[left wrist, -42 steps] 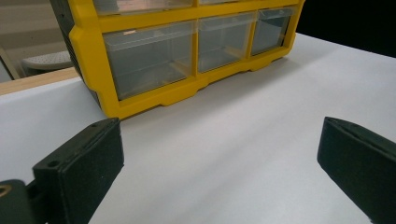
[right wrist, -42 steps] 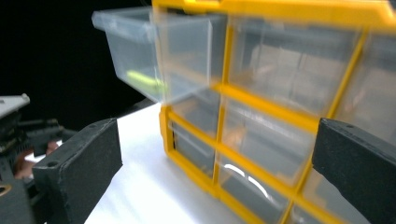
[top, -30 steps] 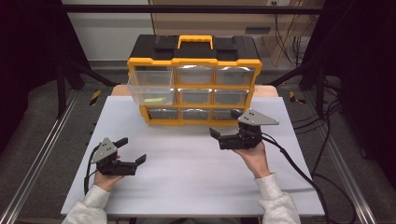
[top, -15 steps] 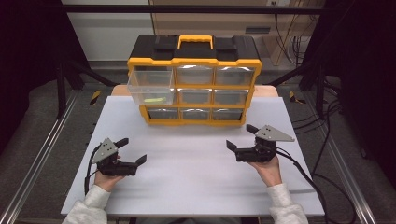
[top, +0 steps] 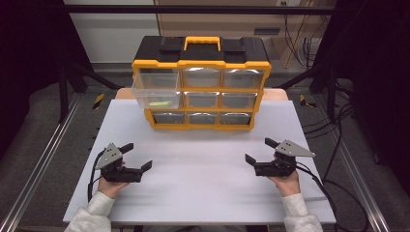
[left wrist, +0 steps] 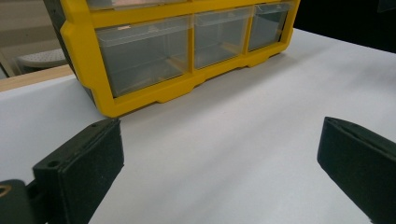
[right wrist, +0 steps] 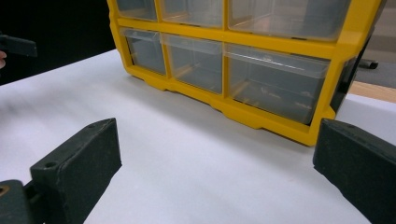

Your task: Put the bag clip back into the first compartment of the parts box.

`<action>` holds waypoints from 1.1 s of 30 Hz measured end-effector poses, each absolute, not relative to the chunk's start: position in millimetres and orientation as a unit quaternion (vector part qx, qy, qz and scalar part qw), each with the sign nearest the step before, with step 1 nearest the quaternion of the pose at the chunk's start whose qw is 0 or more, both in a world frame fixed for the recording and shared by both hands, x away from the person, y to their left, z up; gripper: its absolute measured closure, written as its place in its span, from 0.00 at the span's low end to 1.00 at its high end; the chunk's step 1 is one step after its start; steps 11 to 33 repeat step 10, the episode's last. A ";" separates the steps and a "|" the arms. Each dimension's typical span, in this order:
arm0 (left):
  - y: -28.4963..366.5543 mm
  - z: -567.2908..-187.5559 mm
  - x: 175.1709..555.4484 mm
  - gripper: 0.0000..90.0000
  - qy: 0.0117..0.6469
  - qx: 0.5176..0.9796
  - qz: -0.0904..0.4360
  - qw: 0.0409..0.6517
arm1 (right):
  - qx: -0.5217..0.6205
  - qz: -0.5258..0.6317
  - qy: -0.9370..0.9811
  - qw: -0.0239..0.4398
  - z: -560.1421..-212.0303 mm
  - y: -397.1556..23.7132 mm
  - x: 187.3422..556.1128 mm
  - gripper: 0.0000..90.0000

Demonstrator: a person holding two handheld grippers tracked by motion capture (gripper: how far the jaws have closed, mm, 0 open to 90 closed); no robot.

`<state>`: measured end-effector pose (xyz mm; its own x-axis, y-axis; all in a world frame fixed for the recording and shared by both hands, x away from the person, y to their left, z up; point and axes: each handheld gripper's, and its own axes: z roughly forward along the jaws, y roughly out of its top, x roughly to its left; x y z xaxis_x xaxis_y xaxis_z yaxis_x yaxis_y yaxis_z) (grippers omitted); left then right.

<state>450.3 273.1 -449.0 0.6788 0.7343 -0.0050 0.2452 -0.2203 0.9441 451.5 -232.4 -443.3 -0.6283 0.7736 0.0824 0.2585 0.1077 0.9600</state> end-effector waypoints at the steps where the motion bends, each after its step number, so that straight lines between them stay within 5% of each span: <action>1: 273.2 -448.9 450.3 0.00 0.328 0.746 0.230 0.532 | 0.361 0.560 0.709 0.232 -444.9 -233.9 451.1 0.01; 33: 273.1 -448.8 450.8 0.00 0.329 0.746 0.230 0.531 | 0.370 0.558 0.707 0.228 -454.7 -244.4 448.2 0.01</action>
